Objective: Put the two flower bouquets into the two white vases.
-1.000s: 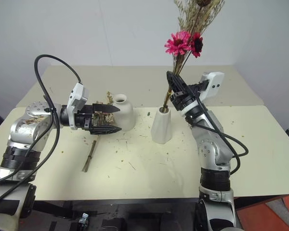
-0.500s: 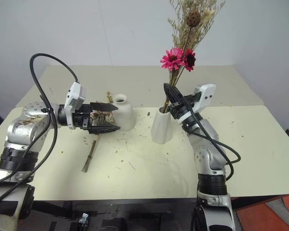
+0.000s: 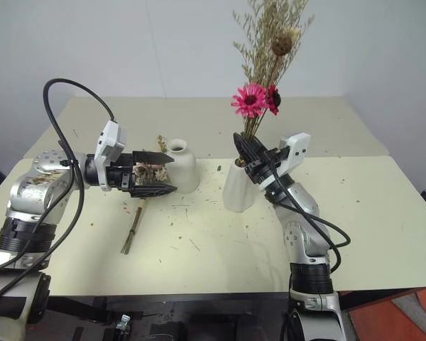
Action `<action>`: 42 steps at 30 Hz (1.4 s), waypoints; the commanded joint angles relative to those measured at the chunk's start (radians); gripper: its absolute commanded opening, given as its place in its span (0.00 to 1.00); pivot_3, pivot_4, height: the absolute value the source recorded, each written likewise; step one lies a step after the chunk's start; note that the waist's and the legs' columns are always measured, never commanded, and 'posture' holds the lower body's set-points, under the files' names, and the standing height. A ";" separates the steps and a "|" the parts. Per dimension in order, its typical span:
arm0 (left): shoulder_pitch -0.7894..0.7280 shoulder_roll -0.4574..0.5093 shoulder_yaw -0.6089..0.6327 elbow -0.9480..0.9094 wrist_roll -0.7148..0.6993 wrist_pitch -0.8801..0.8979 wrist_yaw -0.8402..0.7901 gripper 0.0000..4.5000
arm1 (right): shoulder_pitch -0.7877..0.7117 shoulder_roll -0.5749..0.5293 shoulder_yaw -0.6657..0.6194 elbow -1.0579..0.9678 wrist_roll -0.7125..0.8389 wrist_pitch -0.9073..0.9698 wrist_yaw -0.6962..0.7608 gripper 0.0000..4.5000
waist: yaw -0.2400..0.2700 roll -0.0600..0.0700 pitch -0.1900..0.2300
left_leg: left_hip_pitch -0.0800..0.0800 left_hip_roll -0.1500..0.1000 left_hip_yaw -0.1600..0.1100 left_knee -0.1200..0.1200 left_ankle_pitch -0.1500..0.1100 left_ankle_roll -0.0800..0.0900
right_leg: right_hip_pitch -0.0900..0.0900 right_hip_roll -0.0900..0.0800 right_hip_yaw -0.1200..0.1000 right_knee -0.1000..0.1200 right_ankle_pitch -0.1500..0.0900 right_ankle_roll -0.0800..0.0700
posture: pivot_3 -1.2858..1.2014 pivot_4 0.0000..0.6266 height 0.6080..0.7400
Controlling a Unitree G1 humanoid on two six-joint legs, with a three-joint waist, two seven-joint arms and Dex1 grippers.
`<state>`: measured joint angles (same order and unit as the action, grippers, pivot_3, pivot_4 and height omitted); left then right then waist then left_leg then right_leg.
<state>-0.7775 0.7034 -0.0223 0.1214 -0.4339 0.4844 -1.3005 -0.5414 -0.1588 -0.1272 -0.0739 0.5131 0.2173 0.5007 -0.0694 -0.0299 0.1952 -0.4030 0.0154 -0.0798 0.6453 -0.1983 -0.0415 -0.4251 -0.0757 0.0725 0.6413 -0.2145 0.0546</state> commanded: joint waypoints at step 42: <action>0.262 0.137 0.125 -0.530 -0.015 0.660 0.581 1.00 | 0.176 -0.855 -0.101 -0.649 0.340 0.609 0.252 0.99 | 0.001 -0.001 0.000 | 0.003 0.000 0.001 0.000 0.000 0.000 | 0.003 0.000 0.001 -0.001 -0.007 0.007 | 0.52 0.24 1.00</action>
<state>-0.5150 0.8372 0.0830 -0.3362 -0.4642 1.0770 -0.7898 -0.3333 -0.9988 -0.2451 -0.6896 0.8201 0.7942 0.7677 -0.0686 -0.0310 0.1956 -0.4004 0.0159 -0.0795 0.6452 -0.1985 -0.0414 -0.4222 -0.0759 0.0727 0.6403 -0.2212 0.0617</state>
